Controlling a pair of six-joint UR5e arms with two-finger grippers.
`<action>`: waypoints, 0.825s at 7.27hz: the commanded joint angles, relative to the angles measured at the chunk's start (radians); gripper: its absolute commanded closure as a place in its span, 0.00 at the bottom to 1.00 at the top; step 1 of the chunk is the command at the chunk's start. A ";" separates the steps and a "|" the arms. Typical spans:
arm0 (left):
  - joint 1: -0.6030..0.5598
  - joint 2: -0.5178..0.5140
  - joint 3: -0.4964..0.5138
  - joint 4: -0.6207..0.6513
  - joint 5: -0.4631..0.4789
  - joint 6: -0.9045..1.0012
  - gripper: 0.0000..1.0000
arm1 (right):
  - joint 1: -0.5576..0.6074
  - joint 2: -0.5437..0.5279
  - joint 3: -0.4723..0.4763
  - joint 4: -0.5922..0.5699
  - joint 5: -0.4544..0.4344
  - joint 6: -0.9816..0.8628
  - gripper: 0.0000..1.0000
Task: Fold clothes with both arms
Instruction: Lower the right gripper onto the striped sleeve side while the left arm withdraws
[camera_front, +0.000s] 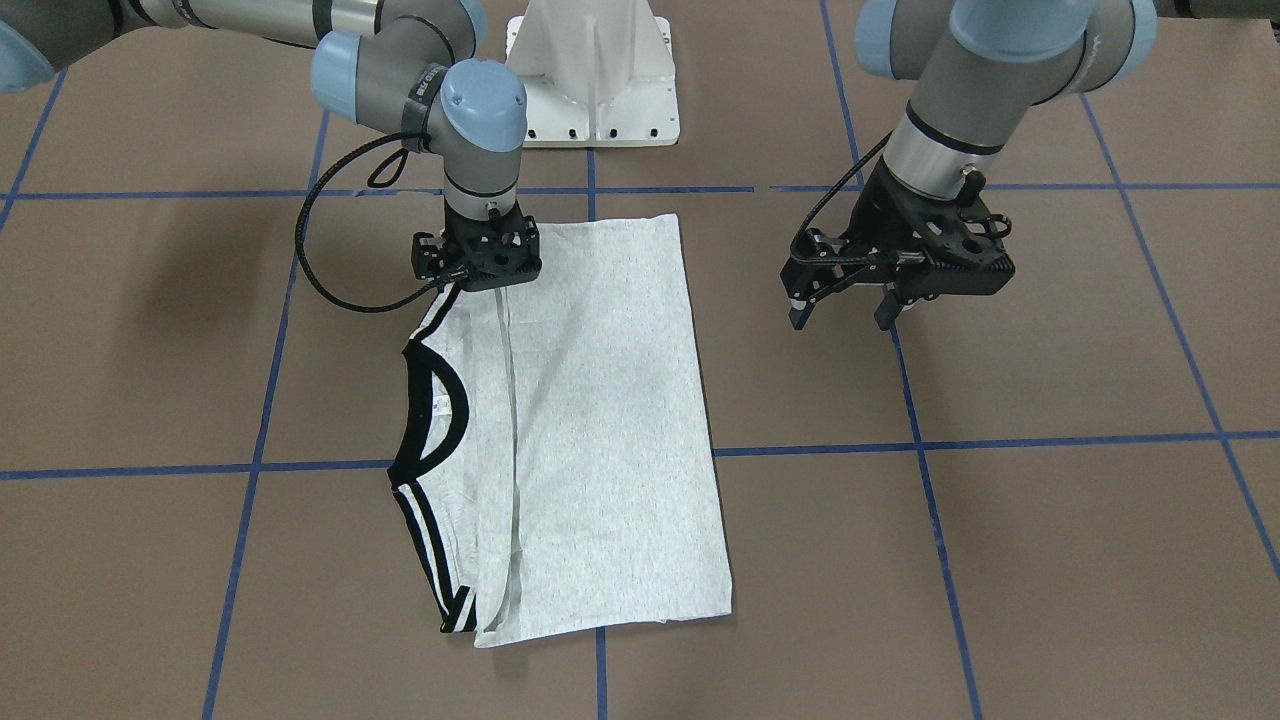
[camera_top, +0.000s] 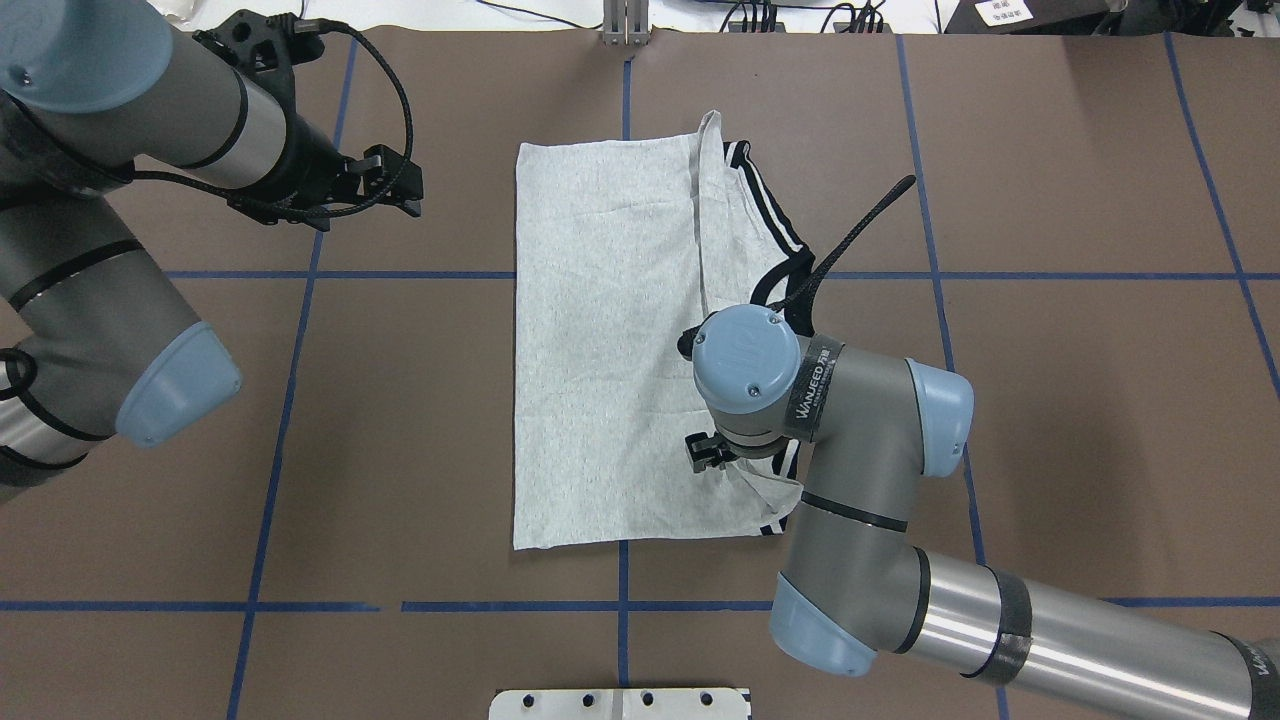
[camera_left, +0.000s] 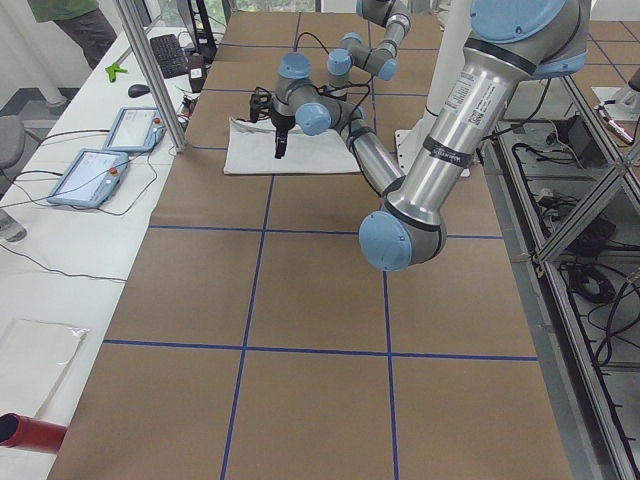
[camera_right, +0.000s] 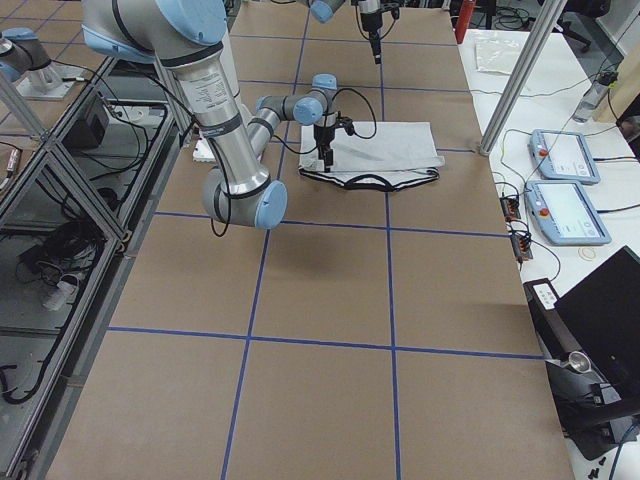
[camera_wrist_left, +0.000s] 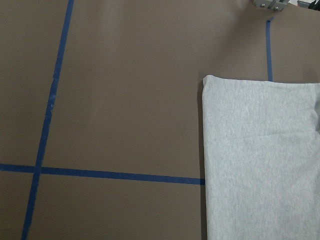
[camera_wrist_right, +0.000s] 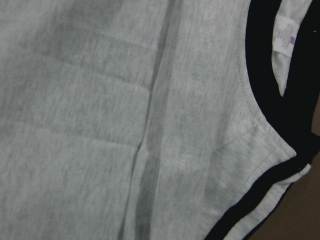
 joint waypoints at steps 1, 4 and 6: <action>0.005 -0.002 0.001 0.000 -0.001 0.000 0.00 | -0.001 -0.011 -0.002 0.000 0.002 -0.002 0.00; 0.011 -0.010 0.001 0.001 -0.001 -0.002 0.00 | 0.012 -0.029 0.012 0.001 0.009 -0.029 0.00; 0.025 -0.013 0.001 0.001 -0.001 -0.011 0.00 | 0.033 -0.106 0.090 0.001 0.009 -0.070 0.00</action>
